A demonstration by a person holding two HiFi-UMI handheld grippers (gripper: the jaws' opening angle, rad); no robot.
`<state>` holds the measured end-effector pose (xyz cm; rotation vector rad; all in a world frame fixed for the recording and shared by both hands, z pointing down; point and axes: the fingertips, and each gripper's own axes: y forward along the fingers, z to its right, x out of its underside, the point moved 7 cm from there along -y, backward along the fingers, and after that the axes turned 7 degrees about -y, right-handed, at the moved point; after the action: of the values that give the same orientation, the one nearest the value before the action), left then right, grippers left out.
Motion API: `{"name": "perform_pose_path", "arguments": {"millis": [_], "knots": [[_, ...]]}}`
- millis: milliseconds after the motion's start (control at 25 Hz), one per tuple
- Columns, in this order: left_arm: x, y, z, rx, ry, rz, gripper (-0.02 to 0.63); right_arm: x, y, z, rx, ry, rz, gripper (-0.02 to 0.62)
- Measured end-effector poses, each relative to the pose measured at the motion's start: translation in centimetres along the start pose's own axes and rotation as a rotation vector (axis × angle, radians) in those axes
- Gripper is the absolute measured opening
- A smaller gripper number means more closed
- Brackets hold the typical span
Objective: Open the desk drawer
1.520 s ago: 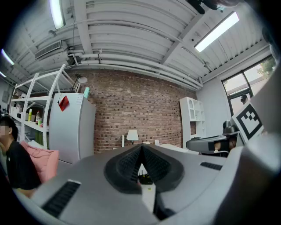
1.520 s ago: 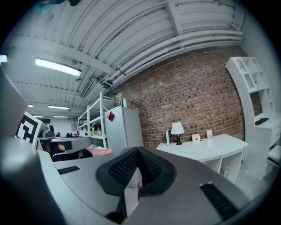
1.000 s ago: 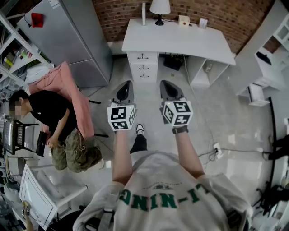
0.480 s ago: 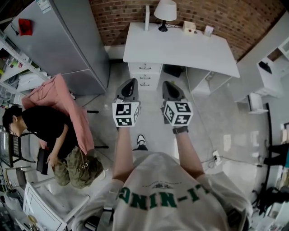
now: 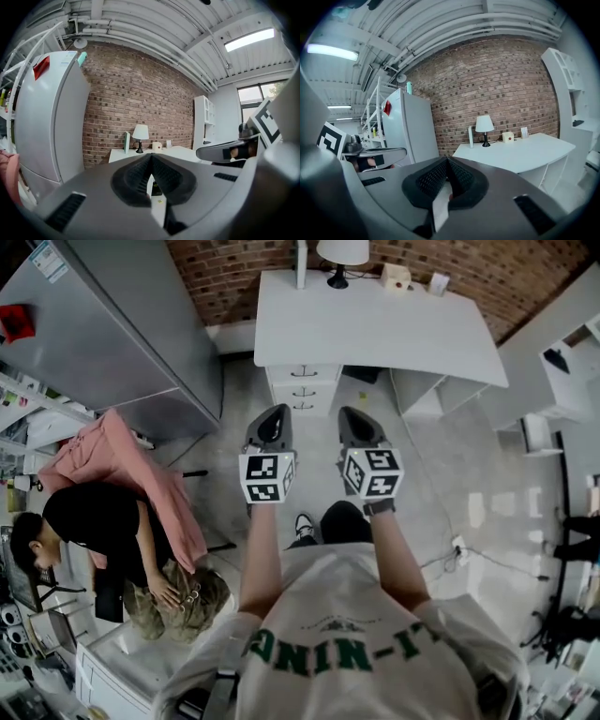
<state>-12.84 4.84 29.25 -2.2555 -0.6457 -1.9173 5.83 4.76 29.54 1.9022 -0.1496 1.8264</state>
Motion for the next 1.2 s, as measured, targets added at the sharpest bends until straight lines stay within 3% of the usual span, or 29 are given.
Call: {"name": "perform_pose_path", "arguments": {"millis": [240,400,640,800,1200], "knots": [[1.4,3.6,-0.5,0.019,-0.031,-0.028,-0.008,0.9,2.5,2.0,-0.005,0.01,-0.039,0.002],[1.4,6.6,-1.4,-0.005,0.014,-0.029,-0.008,0.8,5.5,3.6,-0.027,0.014,-0.043,0.002],[0.6,10.7,-2.6,-0.02,0.012,-0.001,-0.008,0.2,9.7,6.0,-0.051,0.031,-0.054,0.002],[1.9,13.4,-3.0,-0.012,0.019,-0.048,-0.008,1.1,12.0,7.3,-0.06,0.048,-0.083,0.002],[7.0,18.5,-4.5,-0.011,-0.115,-0.145,-0.008,3.7,16.3,9.4,-0.098,0.084,-0.154,0.002]]}}
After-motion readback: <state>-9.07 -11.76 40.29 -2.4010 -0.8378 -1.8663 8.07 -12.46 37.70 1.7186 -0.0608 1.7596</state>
